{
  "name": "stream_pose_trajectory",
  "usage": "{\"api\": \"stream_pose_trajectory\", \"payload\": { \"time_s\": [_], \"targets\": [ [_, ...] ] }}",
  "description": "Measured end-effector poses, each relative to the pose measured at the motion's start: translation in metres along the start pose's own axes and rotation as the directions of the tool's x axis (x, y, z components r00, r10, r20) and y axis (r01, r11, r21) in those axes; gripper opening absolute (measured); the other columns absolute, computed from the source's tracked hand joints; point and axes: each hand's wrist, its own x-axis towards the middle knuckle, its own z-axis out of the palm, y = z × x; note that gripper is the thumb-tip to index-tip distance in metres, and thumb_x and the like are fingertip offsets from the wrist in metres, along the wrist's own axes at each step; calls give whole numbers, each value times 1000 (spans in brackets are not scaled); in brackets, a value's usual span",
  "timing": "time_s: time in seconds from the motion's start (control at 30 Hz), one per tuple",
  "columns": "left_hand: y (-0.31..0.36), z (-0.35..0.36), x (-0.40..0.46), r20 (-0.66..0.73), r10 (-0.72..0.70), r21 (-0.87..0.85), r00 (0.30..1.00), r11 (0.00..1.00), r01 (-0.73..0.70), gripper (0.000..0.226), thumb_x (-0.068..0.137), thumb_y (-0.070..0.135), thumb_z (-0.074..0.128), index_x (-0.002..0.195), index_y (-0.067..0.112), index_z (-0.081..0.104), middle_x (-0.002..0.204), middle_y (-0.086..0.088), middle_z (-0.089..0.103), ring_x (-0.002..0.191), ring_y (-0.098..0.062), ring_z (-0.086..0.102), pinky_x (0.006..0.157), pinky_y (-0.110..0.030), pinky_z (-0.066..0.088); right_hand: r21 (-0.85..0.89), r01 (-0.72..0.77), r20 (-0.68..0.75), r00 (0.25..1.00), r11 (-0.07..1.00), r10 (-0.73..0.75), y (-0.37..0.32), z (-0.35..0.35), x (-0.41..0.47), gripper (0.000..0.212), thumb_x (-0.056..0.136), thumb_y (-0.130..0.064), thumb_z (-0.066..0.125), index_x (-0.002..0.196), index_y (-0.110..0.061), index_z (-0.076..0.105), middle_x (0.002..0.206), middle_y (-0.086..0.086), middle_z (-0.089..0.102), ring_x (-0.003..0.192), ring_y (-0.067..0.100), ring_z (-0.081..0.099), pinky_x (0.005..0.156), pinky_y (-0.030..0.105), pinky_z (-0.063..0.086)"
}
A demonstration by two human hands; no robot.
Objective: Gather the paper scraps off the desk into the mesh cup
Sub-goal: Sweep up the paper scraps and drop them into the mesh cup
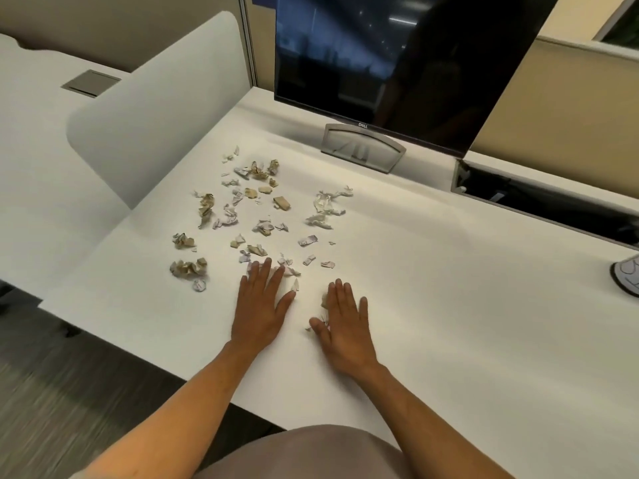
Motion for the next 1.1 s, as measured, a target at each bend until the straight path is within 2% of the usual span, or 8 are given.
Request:
{"api": "stream_pose_trajectory", "payload": {
  "time_s": [0.1, 0.2, 0.37, 0.5, 0.63, 0.73, 0.9, 1.1],
  "targets": [
    [-5, -5, 5, -81, 5, -56, 997, 998, -10, 66, 93, 57, 31, 143, 16, 42, 157, -8, 26, 147, -26, 16, 117, -48, 20, 128, -42, -79, 996, 991, 53, 6, -11, 15, 71, 98, -56, 20, 154, -18, -2, 162, -6, -9, 145, 3, -18, 120, 36, -10],
    [-12, -8, 14, -125, -52, -74, 991, 996, 43, 66, 92, 57, 35, 143, 16, 41, 157, -9, 26, 147, -27, 15, 118, -46, 19, 45, -54, -21, 998, 998, 55, 13, -19, 24, 75, 97, -59, 20, 154, -17, -2, 163, -3, -8, 147, 8, -14, 120, 38, -11],
    [-23, -6, 31, -110, -143, -94, 984, 987, 133, 70, 91, 56, 44, 147, 14, 35, 158, -15, 20, 148, -28, 10, 120, -43, 13, -178, 192, 132, 977, 965, -170, 23, -19, 21, 84, 88, -71, 2, 154, -20, -4, 162, -5, -8, 146, 7, -18, 117, 45, -18],
    [-22, -4, 45, -67, -94, -84, 993, 992, 89, 68, 94, 56, 43, 146, 12, 37, 155, -11, 30, 147, -25, 18, 120, -42, 11, -116, 297, 161, 947, 948, -277, 28, -26, 25, 81, 90, -69, 9, 155, -21, 6, 162, -8, 0, 147, 5, -11, 119, 42, -13],
    [-20, -1, 40, -26, 103, -52, 994, 993, -104, 70, 92, 61, 30, 144, 17, 41, 151, -2, 39, 144, -15, 25, 120, -32, 10, 94, 201, -38, 979, 975, -198, 24, -40, 49, 69, 95, -59, 30, 152, -20, 27, 160, -2, 22, 148, 8, 9, 121, 36, 8],
    [-21, 0, 38, -53, 111, -88, 992, 989, -115, 67, 91, 61, 35, 142, 17, 45, 149, -1, 42, 143, -14, 28, 119, -29, 15, 178, 98, -193, 979, 979, -63, 21, -54, 84, 62, 96, -54, 38, 147, -18, 37, 157, 2, 31, 146, 16, 23, 120, 32, 16],
    [-18, -2, 40, -97, 124, -109, 988, 985, -134, 68, 89, 61, 42, 140, 17, 47, 150, 1, 40, 143, -14, 28, 118, -33, 20, 154, -28, -221, 973, 988, 62, 25, -74, 154, 63, 96, -55, 40, 145, -15, 39, 157, 6, 30, 145, 20, 24, 118, 34, 18],
    [-18, -1, 41, -102, 114, -108, 988, 986, -125, 68, 88, 62, 45, 141, 19, 46, 152, 4, 37, 143, -6, 24, 119, -25, 12, 122, -105, -193, 973, 987, 127, 38, -86, 216, 67, 96, -57, 40, 148, -15, 34, 159, 10, 22, 148, 23, 18, 119, 37, 18]
  ]
}}
